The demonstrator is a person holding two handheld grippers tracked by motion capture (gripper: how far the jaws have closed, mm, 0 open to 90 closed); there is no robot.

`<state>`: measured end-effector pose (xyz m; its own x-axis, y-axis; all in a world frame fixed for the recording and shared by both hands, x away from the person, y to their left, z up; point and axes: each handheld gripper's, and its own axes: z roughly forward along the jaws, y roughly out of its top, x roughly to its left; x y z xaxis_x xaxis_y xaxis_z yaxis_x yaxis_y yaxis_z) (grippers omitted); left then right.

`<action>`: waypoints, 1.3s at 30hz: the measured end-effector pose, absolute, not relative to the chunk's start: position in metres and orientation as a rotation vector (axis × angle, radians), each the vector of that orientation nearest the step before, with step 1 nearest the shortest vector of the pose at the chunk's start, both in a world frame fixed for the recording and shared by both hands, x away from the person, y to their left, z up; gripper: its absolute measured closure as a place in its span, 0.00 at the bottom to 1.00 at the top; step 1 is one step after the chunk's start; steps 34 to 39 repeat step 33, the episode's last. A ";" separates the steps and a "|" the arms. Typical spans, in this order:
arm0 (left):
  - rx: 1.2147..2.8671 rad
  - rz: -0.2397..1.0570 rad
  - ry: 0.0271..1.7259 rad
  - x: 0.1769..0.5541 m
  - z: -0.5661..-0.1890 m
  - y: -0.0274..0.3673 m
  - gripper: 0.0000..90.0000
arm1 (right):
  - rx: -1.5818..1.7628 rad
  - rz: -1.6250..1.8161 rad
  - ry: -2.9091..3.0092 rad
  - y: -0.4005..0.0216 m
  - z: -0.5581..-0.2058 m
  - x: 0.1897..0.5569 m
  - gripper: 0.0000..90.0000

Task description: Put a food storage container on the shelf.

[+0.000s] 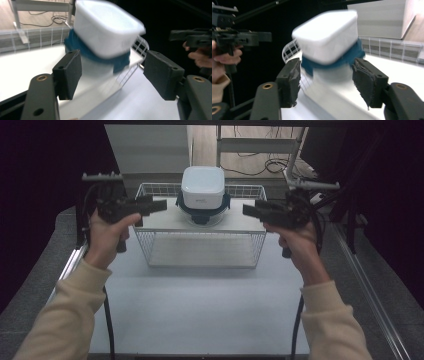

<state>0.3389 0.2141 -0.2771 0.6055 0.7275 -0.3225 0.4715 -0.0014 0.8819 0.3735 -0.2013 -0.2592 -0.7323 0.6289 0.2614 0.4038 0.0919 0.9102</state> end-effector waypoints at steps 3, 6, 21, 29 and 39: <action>1.674 0.288 1.005 0.314 -0.298 0.213 0.32 | 1.014 1.671 2.159 -0.212 -0.275 0.347 0.39; 1.710 0.294 0.993 0.294 -0.324 0.211 0.31 | 0.989 1.656 2.148 -0.222 -0.294 0.325 0.36; 1.773 0.225 1.164 0.263 -0.440 0.221 0.30 | 1.107 1.496 2.265 -0.249 -0.416 0.283 0.34; 1.795 0.233 1.158 0.260 -0.445 0.219 0.30 | 1.105 1.479 2.255 -0.250 -0.420 0.280 0.33; 1.806 0.253 1.147 0.257 -0.441 0.219 0.30 | 1.101 1.465 2.254 -0.251 -0.420 0.278 0.32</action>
